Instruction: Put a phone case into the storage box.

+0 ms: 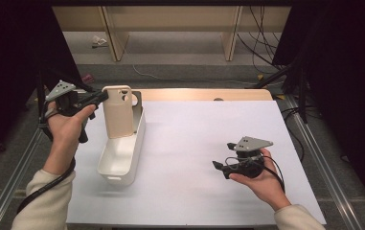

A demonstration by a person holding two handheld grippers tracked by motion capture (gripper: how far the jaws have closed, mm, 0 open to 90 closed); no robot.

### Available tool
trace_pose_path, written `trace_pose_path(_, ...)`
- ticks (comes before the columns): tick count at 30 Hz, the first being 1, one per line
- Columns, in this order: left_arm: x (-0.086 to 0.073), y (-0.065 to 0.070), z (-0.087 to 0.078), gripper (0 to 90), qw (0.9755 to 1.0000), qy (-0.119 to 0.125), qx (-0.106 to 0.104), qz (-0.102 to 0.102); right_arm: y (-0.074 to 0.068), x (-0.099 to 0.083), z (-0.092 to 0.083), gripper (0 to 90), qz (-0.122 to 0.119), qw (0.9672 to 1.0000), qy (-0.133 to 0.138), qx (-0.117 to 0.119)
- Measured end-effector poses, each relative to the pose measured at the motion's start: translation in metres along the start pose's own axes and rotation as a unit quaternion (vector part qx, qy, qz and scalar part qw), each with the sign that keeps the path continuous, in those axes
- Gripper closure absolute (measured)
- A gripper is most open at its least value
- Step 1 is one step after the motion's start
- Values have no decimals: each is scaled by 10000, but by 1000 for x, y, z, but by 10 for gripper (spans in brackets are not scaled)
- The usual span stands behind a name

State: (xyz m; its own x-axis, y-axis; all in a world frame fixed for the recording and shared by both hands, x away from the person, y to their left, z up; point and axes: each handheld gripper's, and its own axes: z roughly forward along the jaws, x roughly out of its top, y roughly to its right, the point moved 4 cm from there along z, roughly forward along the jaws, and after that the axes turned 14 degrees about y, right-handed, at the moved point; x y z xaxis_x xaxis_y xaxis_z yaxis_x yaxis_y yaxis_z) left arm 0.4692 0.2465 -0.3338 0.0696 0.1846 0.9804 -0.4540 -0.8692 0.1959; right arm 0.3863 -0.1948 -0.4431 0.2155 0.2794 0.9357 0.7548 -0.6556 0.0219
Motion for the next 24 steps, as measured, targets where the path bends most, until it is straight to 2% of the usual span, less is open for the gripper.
trace_pose_path(13, -4, 0, 5, 823, 9999, 57, -100, 49, 0, 0, 0, 168, 10, 10000, 5, -2)
trace_pose_path(24, -11, -3, 12, 822, 9999, 4, -125, 112, 0, 0, 0, 168, 25, 10000, 12, -16)
